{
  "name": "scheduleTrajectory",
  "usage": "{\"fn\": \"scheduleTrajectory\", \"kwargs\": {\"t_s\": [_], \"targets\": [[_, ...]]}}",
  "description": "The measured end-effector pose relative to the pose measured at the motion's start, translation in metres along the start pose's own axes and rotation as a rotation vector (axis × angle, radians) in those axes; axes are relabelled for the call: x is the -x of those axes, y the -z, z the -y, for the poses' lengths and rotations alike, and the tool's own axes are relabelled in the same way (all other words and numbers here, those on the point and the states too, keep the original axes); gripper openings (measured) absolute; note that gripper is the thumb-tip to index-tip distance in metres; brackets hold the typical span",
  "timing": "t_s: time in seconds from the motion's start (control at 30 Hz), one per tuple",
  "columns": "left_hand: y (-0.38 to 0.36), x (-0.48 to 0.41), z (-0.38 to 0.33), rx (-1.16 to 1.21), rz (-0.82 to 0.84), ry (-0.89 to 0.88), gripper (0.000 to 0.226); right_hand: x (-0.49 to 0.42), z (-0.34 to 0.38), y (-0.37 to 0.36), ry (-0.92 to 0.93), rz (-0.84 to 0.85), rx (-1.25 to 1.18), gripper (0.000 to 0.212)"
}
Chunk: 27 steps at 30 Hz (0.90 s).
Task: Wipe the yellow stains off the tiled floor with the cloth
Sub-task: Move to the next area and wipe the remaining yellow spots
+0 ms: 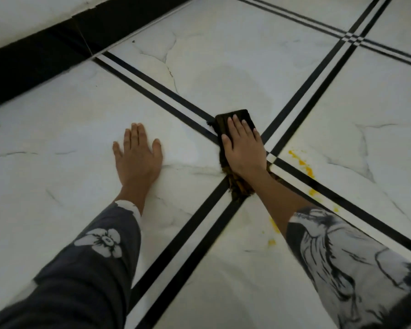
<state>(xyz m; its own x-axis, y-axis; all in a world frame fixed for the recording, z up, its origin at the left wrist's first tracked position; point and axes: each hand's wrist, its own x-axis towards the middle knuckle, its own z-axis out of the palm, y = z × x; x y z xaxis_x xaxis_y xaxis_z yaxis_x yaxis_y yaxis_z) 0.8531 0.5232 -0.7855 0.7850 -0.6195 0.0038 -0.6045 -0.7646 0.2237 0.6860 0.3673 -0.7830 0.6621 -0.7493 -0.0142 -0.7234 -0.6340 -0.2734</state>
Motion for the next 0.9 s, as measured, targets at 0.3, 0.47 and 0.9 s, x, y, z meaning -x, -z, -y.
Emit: {"fn": "scheduleTrajectory", "kwargs": {"t_s": [0.3,0.47,0.9], "targets": [[-0.024,0.061,-0.089,0.029,-0.002,-0.149,0.062,-0.008,-0.007,0.004,0.05,0.044,-0.002,0.053],[-0.022,0.059,-0.082,0.005,0.005,-0.156,0.062,0.035,-0.018,0.007,0.142,0.057,0.007,0.054],[-0.016,0.06,-0.085,-0.015,0.028,-0.132,0.063,0.105,-0.079,0.028,-0.063,0.044,0.045,0.063]]}}
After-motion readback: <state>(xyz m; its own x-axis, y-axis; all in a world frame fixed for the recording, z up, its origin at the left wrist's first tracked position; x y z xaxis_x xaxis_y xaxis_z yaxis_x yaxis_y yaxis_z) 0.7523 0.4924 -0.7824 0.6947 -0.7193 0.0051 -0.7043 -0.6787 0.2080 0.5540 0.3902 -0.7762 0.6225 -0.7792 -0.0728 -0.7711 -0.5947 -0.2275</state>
